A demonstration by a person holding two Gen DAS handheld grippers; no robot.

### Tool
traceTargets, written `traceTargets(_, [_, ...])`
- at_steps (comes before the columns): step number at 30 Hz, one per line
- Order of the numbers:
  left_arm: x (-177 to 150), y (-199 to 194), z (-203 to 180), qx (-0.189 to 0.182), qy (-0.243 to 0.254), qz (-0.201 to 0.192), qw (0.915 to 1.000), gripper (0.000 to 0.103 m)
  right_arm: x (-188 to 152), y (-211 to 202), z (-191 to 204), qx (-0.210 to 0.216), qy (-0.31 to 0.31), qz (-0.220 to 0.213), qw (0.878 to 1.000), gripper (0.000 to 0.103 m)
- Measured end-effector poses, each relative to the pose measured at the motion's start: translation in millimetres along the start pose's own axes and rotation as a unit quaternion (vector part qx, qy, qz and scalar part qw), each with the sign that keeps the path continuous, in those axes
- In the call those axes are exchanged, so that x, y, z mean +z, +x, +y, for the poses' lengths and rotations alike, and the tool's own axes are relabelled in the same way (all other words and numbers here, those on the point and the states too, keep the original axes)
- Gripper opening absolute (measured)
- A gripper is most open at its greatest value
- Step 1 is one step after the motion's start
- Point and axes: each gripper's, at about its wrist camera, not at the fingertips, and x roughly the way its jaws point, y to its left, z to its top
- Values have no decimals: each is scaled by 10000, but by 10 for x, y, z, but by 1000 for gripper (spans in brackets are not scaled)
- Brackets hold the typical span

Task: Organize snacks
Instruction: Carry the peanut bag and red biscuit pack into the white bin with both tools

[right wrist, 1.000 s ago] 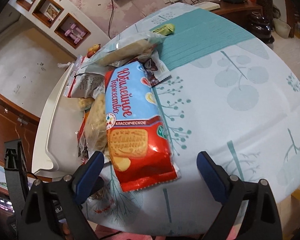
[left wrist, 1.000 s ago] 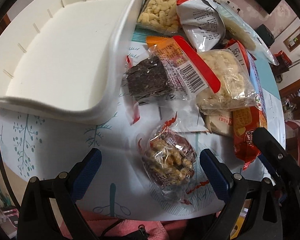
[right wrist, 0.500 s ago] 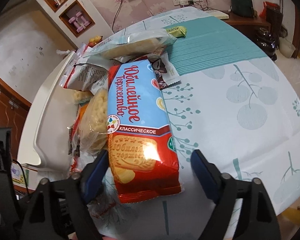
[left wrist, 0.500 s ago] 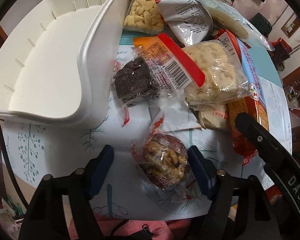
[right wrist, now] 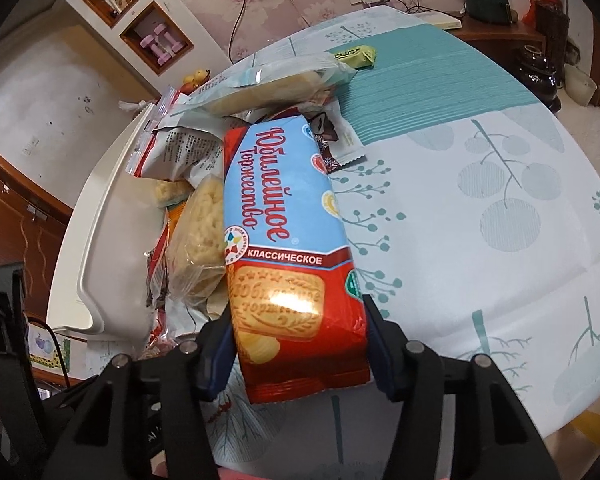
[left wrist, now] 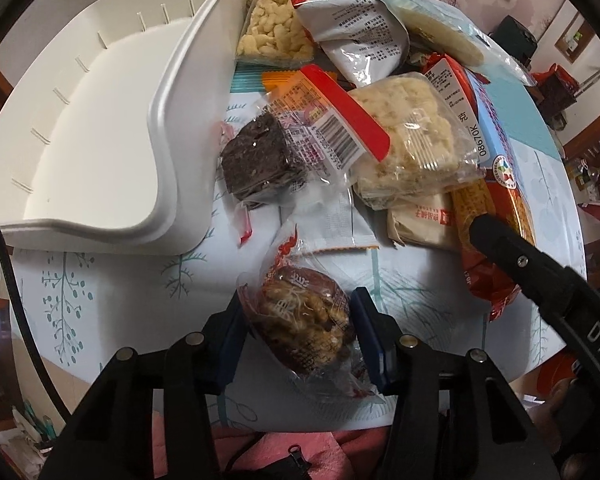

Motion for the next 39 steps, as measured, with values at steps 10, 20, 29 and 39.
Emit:
traceTargets(10, [-2, -20, 154, -154, 50, -83, 9998, 49, -44, -122, -140, 48, 313, 28, 9995, 56])
traceTargets(20, [42, -440, 148, -334, 180, -702, 9968, 49, -58, -407, -205, 101, 481, -263, 9984, 55])
traceTargets(29, [-17, -968, 129, -618, 561, -1474, 9856, 49, -29, -737, -150, 129, 477, -685, 9964, 54])
traceTargets(39, [104, -1466, 374, -796, 281, -2294, 9697, 49, 78, -1092, 152, 260, 91, -1235, 9920, 54])
